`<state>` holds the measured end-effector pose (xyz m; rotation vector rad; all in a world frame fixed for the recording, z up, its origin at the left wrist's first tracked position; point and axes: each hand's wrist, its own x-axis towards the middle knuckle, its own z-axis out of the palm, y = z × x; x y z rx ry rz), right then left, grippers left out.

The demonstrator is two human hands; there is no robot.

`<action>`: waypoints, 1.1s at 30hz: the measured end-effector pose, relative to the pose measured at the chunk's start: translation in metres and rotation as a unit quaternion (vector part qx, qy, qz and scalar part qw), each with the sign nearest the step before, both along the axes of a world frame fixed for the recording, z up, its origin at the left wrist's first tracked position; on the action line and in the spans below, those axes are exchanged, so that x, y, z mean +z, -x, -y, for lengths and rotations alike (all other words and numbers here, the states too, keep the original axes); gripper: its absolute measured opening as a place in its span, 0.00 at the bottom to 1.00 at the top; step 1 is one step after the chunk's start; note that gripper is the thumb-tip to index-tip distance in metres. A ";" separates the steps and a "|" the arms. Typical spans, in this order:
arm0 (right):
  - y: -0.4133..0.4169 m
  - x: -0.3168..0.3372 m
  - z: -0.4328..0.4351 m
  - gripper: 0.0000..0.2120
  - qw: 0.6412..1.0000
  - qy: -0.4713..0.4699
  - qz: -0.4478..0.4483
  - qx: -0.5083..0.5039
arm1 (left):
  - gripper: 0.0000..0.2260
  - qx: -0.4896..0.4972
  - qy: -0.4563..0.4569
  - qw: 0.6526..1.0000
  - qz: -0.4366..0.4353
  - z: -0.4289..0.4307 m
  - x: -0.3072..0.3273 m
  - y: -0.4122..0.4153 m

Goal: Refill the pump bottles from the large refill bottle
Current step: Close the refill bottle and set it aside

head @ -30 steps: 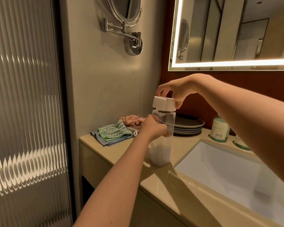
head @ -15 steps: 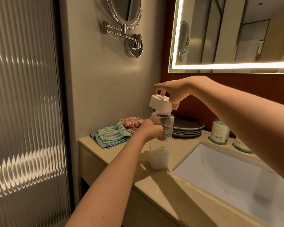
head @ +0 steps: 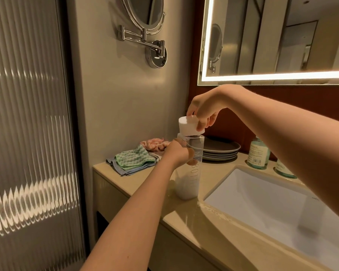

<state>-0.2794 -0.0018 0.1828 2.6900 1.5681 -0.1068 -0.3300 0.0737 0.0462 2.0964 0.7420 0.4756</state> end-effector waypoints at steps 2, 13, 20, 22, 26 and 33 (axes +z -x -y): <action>0.007 -0.004 -0.001 0.26 1.000 -0.005 0.015 -0.012 | 0.19 0.007 0.008 1.000 -0.007 0.001 0.002 -0.002; 0.008 -0.008 0.003 0.22 1.000 -0.018 -0.010 -0.024 | 0.23 0.030 0.002 0.998 0.049 0.004 -0.004 0.006; 0.002 -0.005 0.005 0.26 0.997 -0.046 -0.062 -0.005 | 0.18 0.003 0.001 0.999 0.034 0.005 -0.002 0.005; 0.002 -0.003 0.007 0.28 0.997 -0.045 -0.056 0.006 | 0.19 -0.008 0.021 0.999 0.043 0.004 -0.003 0.005; 0.004 0.002 0.010 0.29 0.997 -0.054 -0.059 0.016 | 0.20 -0.014 0.045 0.998 0.052 0.002 -0.002 0.006; 0.009 0.001 0.007 0.25 0.999 0.004 -0.013 -0.050 | 0.21 0.001 0.019 1.000 0.013 0.002 -0.004 0.003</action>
